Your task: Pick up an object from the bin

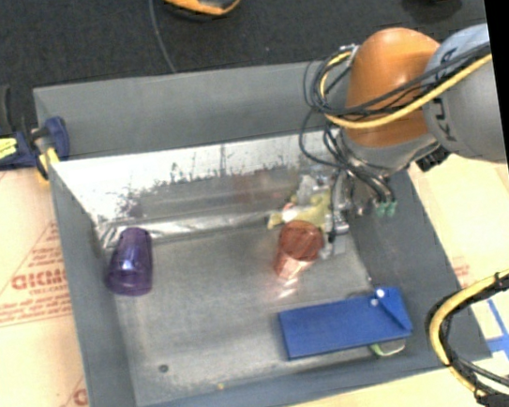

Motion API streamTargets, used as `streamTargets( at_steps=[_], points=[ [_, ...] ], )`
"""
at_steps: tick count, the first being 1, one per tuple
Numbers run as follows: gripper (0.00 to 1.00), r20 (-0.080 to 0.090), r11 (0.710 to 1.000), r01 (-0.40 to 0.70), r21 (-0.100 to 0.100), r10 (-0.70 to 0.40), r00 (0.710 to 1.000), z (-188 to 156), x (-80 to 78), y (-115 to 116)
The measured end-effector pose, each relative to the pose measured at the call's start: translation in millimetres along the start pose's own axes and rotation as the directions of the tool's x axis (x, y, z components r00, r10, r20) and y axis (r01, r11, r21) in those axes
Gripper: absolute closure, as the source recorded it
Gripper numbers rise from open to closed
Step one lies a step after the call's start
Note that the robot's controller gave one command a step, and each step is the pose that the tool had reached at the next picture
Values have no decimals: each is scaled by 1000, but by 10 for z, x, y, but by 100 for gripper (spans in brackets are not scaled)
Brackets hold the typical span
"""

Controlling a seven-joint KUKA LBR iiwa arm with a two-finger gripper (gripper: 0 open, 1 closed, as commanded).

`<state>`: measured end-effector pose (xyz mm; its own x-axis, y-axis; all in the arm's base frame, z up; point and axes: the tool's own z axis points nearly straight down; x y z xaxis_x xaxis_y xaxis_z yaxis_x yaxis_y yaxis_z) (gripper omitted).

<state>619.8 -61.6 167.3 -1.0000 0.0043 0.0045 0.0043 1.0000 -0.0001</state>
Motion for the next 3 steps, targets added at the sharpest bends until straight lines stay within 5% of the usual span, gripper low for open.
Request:
streamTargets(
  at_steps=[1, 2, 3],
  points=[
    [0, 6, 1000, 1, 1, -1, 1000, -46, -9, 2],
    [0, 12, 993, -121, -1, 121, 993, 441, -168, -132],
    [0, 18, 996, -85, 0, 85, 996, 875, 385, 55]
  ],
)
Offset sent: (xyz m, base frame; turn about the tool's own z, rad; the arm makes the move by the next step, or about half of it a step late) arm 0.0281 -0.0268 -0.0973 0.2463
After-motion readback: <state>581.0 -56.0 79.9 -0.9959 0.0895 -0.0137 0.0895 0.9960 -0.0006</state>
